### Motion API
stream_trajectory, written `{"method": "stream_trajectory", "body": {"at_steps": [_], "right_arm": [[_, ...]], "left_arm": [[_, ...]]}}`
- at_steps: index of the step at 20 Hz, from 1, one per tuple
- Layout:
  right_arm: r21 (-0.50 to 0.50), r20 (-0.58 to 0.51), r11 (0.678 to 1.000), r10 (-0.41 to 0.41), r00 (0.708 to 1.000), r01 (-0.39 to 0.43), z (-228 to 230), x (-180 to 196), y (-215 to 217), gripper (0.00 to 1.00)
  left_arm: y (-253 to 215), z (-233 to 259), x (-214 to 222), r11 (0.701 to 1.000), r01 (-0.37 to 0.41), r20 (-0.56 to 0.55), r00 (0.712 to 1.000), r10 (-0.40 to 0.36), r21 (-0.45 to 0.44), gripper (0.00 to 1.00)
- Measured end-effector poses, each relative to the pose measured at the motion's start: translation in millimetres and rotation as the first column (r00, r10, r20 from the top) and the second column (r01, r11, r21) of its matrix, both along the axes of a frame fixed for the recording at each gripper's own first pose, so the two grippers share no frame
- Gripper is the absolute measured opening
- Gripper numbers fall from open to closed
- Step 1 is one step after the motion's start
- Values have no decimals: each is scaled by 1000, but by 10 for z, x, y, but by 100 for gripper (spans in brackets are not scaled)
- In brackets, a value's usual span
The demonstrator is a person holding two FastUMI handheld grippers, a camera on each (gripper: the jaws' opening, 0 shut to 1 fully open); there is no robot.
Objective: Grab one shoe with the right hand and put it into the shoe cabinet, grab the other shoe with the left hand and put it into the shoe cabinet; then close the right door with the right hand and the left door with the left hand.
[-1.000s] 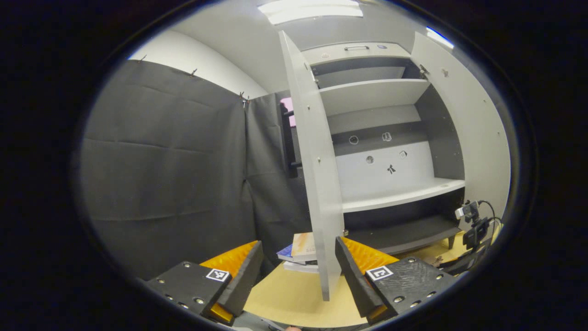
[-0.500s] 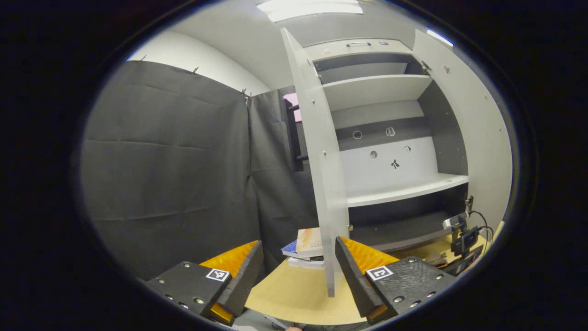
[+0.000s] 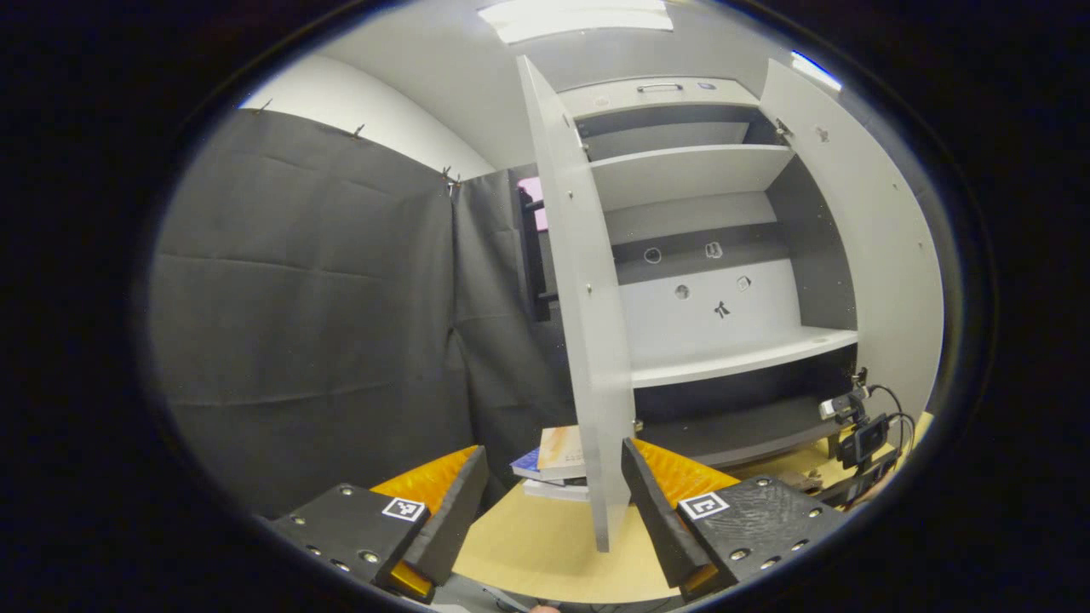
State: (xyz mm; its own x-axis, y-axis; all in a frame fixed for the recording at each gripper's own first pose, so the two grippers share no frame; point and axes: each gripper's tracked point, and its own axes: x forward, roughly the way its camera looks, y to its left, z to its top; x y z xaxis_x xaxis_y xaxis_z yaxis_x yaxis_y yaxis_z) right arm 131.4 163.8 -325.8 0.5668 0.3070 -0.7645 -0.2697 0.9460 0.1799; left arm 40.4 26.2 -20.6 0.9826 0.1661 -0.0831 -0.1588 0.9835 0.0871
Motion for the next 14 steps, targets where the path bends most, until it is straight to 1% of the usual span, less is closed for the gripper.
{"method": "stream_trajectory", "body": {"at_steps": [1, 2, 4, 8, 14], "right_arm": [[12, 10, 1000, -3, 1000, 3, 87, 14, -23, 2], [34, 16, 999, -4, 1000, 4, 171, 15, -18, 2], [75, 31, 997, -7, 1000, 4, 349, 19, -9, 2], [127, 108, 992, -4, 994, -10, 785, 55, -38, 2], [156, 213, 987, -7, 977, -27, 1435, 186, -167, 1]], "left_arm": [[-29, 3, 2, 1000, 9, 3, 1000, -9, -3, 98], [-67, 13, 10, 1000, 19, 7, 1000, -19, -8, 91], [-152, 38, 16, 999, 42, 17, 999, -42, -14, 91], [-300, 74, 44, 996, 82, 36, 996, -82, -19, 91], [-496, 83, 104, 992, 124, 52, 991, -122, -36, 91]]}}
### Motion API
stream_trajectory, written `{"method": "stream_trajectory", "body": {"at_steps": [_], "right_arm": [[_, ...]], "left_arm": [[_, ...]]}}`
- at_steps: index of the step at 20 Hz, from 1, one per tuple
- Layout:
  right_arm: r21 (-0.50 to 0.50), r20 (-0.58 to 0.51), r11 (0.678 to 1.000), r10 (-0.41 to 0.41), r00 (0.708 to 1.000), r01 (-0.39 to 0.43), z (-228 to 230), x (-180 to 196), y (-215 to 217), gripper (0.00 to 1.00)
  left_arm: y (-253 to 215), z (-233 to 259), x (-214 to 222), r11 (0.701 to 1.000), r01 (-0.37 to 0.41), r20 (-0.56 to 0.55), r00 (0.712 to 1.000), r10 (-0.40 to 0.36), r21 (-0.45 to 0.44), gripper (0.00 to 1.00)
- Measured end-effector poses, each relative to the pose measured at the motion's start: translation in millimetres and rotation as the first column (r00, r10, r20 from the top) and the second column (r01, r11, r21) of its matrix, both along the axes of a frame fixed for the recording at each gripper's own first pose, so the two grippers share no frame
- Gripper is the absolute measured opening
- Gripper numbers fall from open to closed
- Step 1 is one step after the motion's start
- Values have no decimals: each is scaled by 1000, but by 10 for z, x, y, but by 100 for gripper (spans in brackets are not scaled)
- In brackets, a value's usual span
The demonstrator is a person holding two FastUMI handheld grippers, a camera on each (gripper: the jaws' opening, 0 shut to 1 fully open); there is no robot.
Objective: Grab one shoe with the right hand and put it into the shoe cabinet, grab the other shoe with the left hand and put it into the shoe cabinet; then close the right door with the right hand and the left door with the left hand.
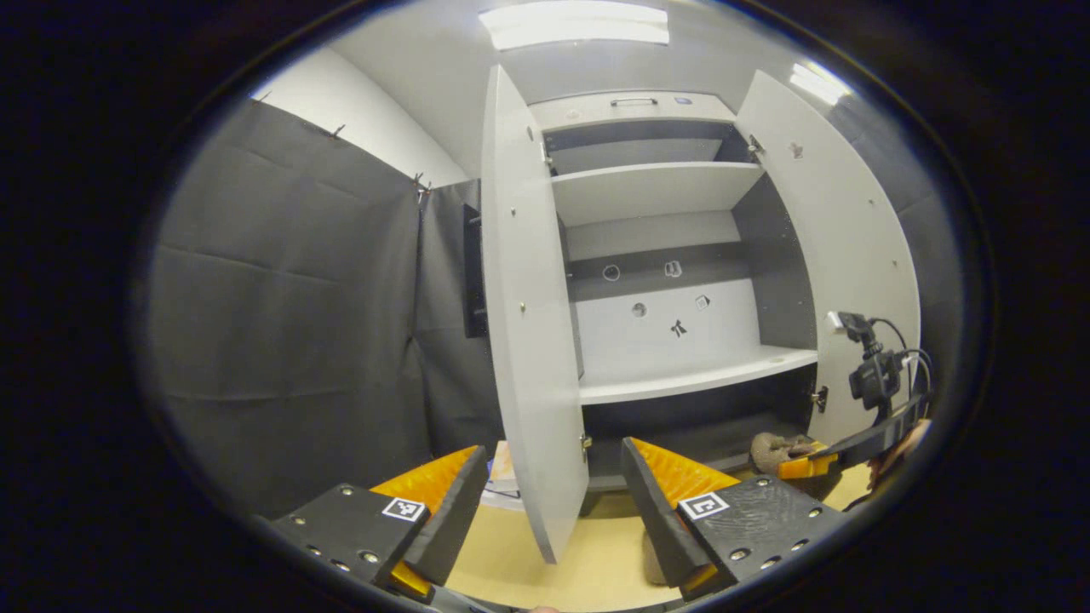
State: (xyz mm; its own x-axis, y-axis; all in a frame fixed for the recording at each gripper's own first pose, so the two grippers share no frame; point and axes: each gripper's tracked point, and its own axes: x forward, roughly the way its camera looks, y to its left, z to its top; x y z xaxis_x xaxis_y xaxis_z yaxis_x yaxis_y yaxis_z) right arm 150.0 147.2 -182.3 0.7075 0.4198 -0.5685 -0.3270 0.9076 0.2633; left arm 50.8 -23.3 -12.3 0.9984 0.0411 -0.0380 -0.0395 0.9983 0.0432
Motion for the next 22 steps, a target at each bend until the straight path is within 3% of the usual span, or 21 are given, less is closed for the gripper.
{"method": "stream_trajectory", "body": {"at_steps": [3, 4, 12, 22], "right_arm": [[32, 62, 999, 6, 998, -8, 377, 63, -24, 1], [41, 82, 999, 7, 997, -10, 491, 84, -22, 1], [103, 234, 994, -6, 972, -19, 1337, 384, -63, 1], [107, 334, 994, -32, 942, -4, 1869, 1271, 29, 0]], "left_arm": [[-87, 27, 18, 1000, 15, 8, 1000, -15, -7, 91], [-111, 18, 24, 1000, 20, 11, 1000, -20, -9, 98], [-234, -32, 170, 999, 35, 13, 999, -34, -19, 98], [-308, -102, 305, 999, 26, -2, 1000, -26, -26, 98]]}}
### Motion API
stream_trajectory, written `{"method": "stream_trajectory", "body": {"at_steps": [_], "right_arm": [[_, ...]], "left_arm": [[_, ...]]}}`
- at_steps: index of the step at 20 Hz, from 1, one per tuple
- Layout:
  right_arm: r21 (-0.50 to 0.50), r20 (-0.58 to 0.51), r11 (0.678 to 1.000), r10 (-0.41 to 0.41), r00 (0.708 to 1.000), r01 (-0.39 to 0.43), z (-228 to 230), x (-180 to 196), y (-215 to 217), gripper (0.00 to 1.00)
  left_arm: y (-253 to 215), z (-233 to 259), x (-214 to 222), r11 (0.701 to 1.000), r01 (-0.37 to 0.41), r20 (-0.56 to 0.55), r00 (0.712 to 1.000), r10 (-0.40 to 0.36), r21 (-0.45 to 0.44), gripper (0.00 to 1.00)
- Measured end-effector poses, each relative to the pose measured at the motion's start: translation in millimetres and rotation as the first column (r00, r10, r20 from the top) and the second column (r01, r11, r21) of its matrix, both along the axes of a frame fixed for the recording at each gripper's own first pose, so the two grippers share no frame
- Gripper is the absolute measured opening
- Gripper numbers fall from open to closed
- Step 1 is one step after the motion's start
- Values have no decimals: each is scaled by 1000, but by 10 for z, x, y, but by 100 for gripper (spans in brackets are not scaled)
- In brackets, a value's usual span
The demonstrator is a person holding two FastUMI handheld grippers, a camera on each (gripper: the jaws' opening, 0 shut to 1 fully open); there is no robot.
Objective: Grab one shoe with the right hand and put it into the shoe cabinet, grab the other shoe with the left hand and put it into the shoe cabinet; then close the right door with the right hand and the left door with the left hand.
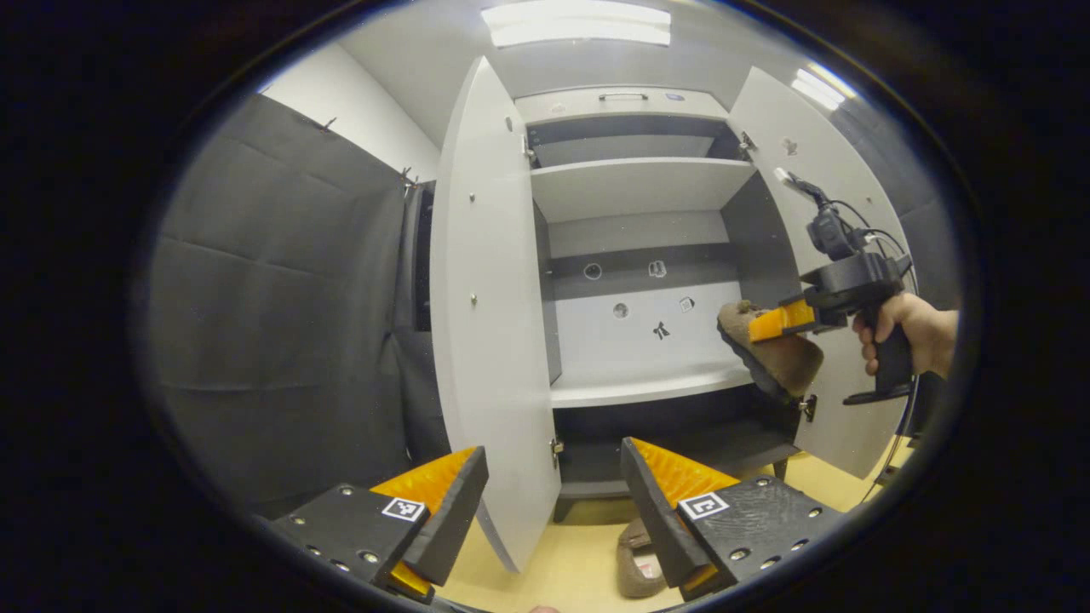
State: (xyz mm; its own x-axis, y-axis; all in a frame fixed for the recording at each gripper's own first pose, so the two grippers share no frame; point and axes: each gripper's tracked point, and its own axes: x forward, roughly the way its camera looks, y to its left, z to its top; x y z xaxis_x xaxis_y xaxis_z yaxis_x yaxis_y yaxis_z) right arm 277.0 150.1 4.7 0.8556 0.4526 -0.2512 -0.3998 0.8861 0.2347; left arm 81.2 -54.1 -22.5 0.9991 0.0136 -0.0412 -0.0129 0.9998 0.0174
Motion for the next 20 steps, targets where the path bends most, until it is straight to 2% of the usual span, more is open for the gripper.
{"method": "stream_trajectory", "body": {"at_steps": [6, 9, 11, 14, 17, 19, 20], "right_arm": [[-18, 7, 999, -41, 999, 42, 110, 718, 58, 1], [-65, -6, 996, -68, 998, 67, 58, 1078, 69, 1], [-105, -33, 992, -79, 996, 75, -54, 1248, 84, 1], [-109, -50, 989, -105, 993, 99, -122, 1403, 117, 2], [-120, 11, 985, -124, 992, 124, -8, 1442, 92, 17], [-117, 67, 985, -121, 990, 128, 100, 1404, 91, 55], [-120, 101, 983, -124, 987, 136, 168, 1338, 66, 75]], "left_arm": [[60, -65, 38, 1000, -30, -25, 999, 30, 1, 98], [60, -114, 56, 999, -36, -40, 999, 36, 5, 98], [59, -149, 69, 999, -38, -53, 998, 39, 8, 98], [38, -217, 101, 999, -35, -74, 997, 35, 5, 98], [21, -297, 135, 1000, -26, -95, 995, 26, -1, 98], [-26, -341, 159, 1000, -6, -104, 995, 4, -22, 99], [-50, -381, 172, 999, 5, -113, 994, -8, -34, 92]]}}
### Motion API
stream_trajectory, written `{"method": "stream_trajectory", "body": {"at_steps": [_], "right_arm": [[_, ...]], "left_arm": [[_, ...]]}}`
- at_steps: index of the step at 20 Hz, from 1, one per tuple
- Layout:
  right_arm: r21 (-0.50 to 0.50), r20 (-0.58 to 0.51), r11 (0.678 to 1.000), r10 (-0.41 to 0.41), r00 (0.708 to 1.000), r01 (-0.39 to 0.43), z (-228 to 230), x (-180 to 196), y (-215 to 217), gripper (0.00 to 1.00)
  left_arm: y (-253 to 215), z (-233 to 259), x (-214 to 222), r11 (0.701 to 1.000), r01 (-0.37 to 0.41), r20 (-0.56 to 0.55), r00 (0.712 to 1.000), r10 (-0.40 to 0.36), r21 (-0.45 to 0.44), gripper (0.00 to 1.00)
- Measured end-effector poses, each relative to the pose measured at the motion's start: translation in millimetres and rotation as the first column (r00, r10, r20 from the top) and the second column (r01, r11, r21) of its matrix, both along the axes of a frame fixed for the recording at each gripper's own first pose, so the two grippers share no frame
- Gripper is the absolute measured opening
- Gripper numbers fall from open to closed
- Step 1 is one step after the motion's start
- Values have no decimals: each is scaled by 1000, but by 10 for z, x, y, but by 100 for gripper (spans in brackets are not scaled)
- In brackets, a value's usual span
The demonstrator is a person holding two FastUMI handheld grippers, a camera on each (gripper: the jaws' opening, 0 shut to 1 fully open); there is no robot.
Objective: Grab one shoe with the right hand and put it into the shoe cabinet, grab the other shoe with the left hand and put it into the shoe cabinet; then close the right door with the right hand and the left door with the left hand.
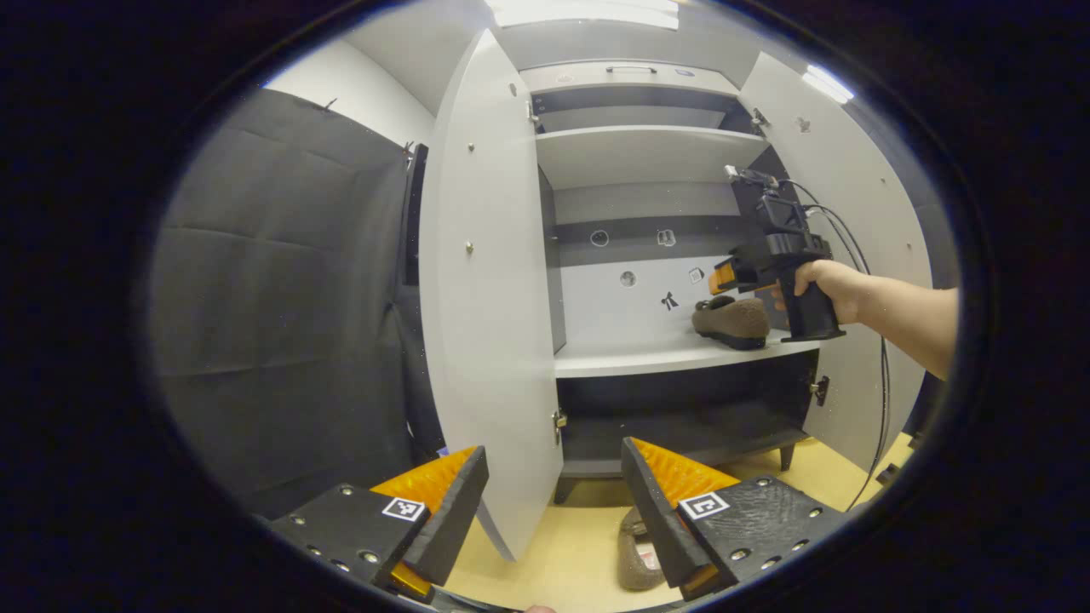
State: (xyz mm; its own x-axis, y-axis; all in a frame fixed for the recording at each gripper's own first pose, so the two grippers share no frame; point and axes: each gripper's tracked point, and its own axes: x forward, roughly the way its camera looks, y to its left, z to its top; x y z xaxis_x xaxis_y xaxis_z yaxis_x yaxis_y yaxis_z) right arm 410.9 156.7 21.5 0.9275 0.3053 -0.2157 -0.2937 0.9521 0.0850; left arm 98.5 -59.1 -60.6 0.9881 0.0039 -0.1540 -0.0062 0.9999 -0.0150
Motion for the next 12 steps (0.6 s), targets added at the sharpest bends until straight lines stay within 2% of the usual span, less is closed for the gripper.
{"method": "stream_trajectory", "body": {"at_steps": [1, 2, 6, 11, 12], "right_arm": [[-9, 36, 1000, -5, 999, 5, 69, -64, -39, 83], [-14, 68, 1000, -4, 998, 5, 125, -164, -53, 97], [-25, 152, 1000, -11, 988, 15, 237, -639, -222, 98], [-19, 140, 1000, -13, 990, 16, 102, -1262, -444, 96], [-23, 134, 1000, -17, 991, 20, 59, -1362, -497, 98]], "left_arm": [[-31, -54, 13, 1000, 12, -12, 1000, -12, -12, 92], [-63, -100, 34, 999, 24, -24, 999, -25, -24, 92], [-227, -382, 105, 994, 86, -80, 993, -91, -73, 92], [-369, -811, 199, 986, 138, -157, 976, -151, -93, 92], [-382, -896, 210, 985, 146, -172, 972, -160, -88, 99]]}}
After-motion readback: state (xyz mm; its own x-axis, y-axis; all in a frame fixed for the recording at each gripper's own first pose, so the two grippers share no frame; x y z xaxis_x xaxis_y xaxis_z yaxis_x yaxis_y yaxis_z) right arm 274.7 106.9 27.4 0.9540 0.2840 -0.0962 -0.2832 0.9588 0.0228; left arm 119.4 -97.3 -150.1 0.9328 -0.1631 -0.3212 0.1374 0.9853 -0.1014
